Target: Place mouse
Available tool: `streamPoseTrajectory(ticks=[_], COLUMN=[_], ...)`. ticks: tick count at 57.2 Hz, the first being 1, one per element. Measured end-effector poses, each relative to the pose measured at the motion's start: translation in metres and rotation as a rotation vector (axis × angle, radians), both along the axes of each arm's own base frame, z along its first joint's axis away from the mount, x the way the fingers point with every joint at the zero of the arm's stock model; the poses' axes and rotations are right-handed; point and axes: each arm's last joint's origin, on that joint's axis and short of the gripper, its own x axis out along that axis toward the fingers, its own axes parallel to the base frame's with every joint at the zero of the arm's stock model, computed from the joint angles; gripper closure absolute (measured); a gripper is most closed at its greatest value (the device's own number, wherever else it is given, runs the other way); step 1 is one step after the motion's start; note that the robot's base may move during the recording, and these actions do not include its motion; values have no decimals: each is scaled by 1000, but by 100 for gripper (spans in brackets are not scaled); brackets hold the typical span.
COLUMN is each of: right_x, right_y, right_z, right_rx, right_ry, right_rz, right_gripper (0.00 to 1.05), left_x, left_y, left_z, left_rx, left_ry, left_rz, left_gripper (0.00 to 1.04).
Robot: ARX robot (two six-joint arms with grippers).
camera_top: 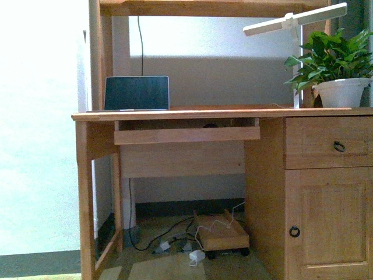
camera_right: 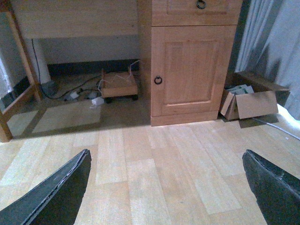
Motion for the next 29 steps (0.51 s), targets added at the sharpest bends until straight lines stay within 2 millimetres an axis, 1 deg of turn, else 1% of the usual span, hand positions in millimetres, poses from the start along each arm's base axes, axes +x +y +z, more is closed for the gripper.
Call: streamPoseTrajectory(ticks=[29], right_x=[0], right_y=[0], right_z=[0], right_rx=[0], right_ry=[0], right_rz=[0], right_gripper=[7], left_x=[0], left_y=[0], left_z=[0], left_rx=[0], left_ry=[0], left_rz=[0], left_gripper=[8])
